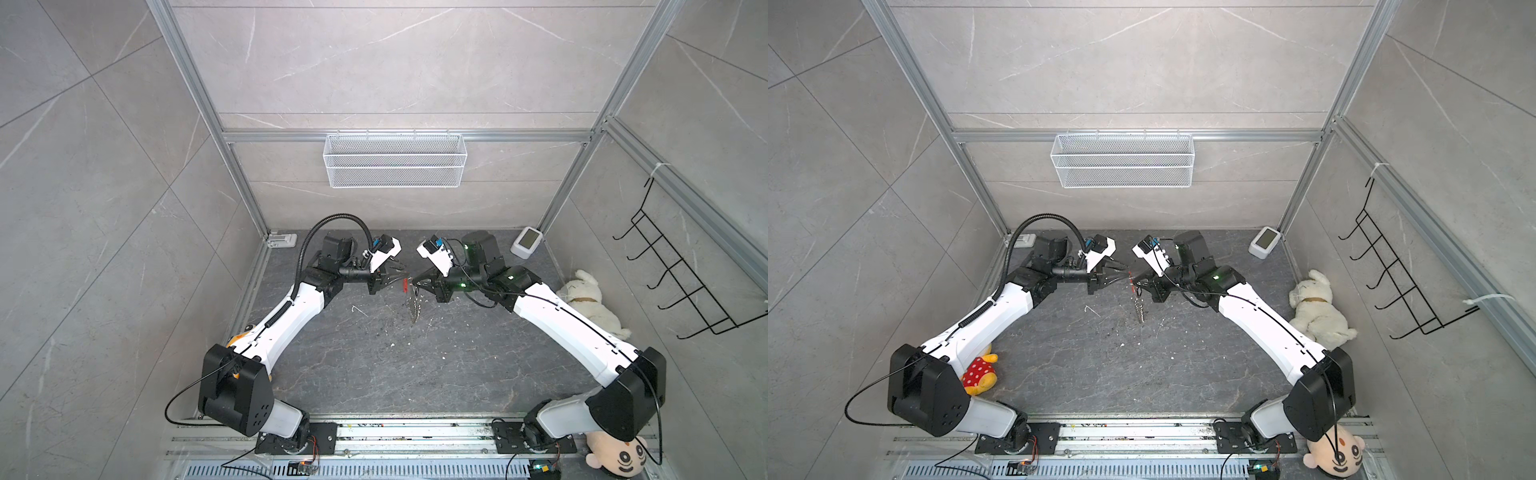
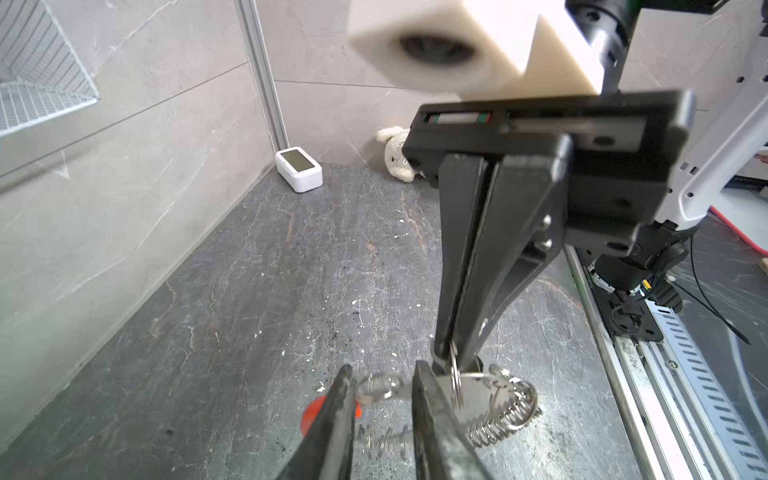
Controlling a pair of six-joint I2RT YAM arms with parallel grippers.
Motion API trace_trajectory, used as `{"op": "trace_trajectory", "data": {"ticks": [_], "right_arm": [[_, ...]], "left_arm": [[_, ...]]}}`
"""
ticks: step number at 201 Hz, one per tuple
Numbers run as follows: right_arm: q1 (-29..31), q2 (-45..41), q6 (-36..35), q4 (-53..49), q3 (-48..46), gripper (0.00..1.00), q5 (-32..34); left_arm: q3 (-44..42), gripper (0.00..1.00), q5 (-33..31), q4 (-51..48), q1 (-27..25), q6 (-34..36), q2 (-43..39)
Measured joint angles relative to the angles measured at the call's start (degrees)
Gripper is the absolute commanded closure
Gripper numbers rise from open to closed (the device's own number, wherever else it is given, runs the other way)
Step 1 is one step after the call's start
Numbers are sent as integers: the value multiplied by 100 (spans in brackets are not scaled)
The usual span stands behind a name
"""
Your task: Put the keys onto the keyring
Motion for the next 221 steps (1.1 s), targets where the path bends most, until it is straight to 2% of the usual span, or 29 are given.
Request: {"op": "trace_trajectory", "data": {"ticks": [19,53,127,166,211,221], "right_arm": [[35,22,-76,-114,55,100,125],[46,79,-151,-258,107,100,295],[72,225,-173,-326,216,100,463],[144,249,-173,-328,221,100,476],[164,258,-173,-328,225,100,555],[162,258,-186,-345,227,100,581]], "left_arm": [[55,73,85,-203,-4,109,52],[57,64,116,-470,-2,216,136],[59,63,304,-737,-26,308,146],[186,71,402,-831,-79,306,326],[293,91,468,-1019,-125,308,455],[319,99,466,-1049,-127,308,463]]}}
